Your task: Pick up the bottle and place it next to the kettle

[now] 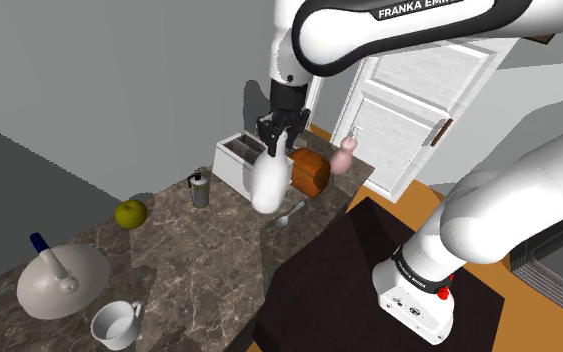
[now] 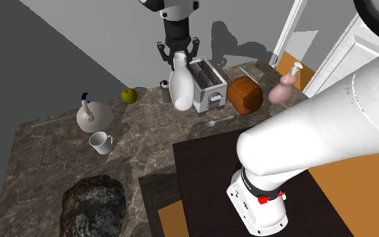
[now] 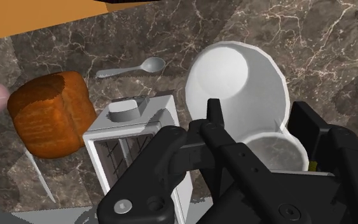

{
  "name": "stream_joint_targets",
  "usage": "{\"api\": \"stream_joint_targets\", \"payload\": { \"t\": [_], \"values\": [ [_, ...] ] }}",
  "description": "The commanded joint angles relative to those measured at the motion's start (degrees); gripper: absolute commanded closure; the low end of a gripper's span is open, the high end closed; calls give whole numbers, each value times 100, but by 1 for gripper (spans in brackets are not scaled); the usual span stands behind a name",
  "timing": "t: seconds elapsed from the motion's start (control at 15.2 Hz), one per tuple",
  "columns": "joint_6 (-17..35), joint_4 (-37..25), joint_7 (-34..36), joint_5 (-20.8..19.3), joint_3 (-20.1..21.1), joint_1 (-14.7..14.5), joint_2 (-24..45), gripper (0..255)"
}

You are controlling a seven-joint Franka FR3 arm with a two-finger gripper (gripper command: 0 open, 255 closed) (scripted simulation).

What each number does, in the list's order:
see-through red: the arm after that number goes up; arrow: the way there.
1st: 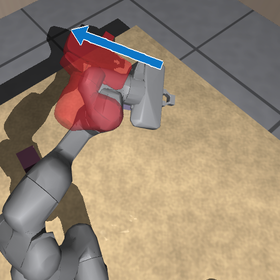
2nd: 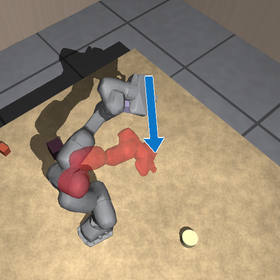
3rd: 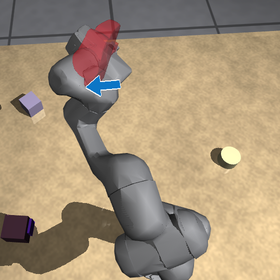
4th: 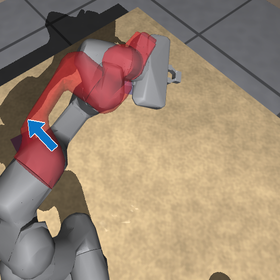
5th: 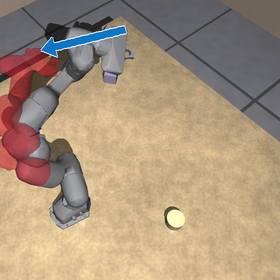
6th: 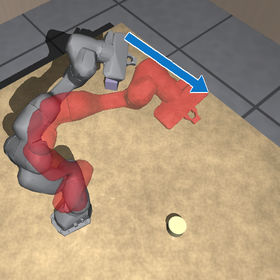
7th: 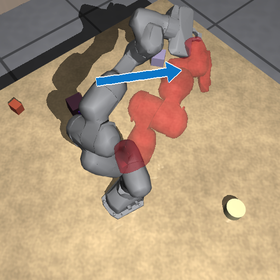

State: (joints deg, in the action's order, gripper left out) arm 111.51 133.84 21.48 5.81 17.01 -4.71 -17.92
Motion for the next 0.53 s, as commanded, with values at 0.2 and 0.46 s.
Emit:
{"api": "stream_joint_targets", "payload": {
  "t": [0.2,0.46],
  "values": [
    [-406,-307,-21,-5,-43,11,-101,255],
    [-722,-563,-26,-9,-69,17,-162,255]
  ]
}}
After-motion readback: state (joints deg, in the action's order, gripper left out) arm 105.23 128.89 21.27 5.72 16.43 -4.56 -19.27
